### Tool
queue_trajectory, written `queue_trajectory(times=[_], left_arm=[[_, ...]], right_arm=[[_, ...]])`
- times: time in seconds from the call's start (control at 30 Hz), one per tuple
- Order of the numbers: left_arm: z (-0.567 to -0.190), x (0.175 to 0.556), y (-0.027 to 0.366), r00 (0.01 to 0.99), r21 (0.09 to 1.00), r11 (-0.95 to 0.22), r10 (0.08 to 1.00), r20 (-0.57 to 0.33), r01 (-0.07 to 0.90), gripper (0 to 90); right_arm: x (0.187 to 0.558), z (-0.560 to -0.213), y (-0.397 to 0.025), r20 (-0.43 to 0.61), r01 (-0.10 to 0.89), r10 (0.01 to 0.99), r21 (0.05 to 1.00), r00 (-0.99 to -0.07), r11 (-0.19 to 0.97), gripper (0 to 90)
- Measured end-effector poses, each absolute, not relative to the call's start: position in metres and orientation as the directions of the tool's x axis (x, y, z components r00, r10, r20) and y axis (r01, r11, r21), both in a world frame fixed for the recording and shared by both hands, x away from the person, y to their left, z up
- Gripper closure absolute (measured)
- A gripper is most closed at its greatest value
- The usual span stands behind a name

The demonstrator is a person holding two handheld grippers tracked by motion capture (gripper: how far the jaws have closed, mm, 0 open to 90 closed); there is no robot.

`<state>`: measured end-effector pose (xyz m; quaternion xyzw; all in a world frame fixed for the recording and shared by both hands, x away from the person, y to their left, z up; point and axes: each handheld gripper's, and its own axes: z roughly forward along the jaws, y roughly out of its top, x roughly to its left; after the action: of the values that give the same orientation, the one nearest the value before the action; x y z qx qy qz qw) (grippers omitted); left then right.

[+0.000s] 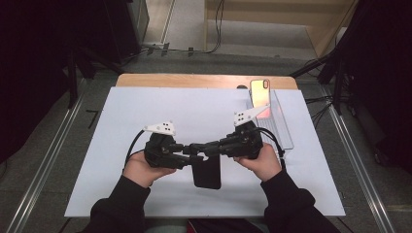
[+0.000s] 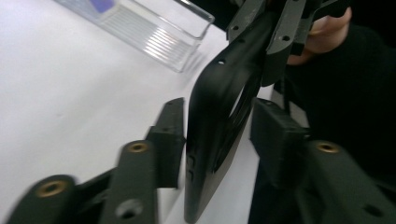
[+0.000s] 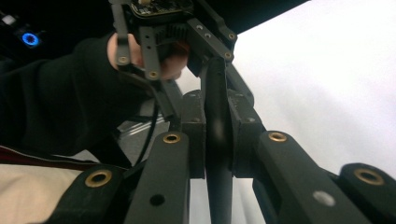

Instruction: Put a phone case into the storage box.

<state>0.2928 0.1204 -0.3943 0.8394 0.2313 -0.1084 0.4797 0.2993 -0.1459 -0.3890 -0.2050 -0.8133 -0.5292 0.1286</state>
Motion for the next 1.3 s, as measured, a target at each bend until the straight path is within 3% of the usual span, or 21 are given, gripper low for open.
queue_trajectory(times=[0.13,0.37,0.57,0.7,1.03,1.13,1.3], left_arm=[[-0.396,0.294,0.121,0.862,0.748,-0.427,0.268,-0.431,0.507,66.1],[-0.394,0.293,0.123,0.896,0.786,-0.432,0.211,-0.390,0.443,75.3],[-0.390,0.293,0.122,0.890,0.772,-0.446,0.184,-0.416,0.453,77.2],[-0.388,0.293,0.123,0.880,0.757,-0.450,0.210,-0.426,0.474,77.3],[-0.382,0.297,0.133,0.836,0.735,-0.406,0.341,-0.429,0.543,77.2],[-0.381,0.297,0.135,0.824,0.735,-0.392,0.385,-0.416,0.554,77.0],[-0.380,0.297,0.138,0.802,0.736,-0.361,0.434,-0.410,0.572,77.0]], right_arm=[[0.299,-0.389,-0.145,0.433,0.468,0.177,0.808,-0.884,0.358,77.4],[0.300,-0.389,-0.149,0.449,0.475,0.156,0.813,-0.880,0.337,76.0],[0.301,-0.387,-0.152,0.474,0.496,0.148,0.805,-0.868,0.325,71.4],[0.300,-0.386,-0.151,0.447,0.485,0.188,0.815,-0.874,0.318,62.4],[0.297,-0.382,-0.154,0.347,0.458,0.364,0.842,-0.864,0.283,26.4],[0.295,-0.384,-0.154,0.303,0.426,0.380,0.853,-0.874,0.301,26.0],[0.296,-0.387,-0.153,0.316,0.454,0.412,0.841,-0.854,0.296,22.8]])
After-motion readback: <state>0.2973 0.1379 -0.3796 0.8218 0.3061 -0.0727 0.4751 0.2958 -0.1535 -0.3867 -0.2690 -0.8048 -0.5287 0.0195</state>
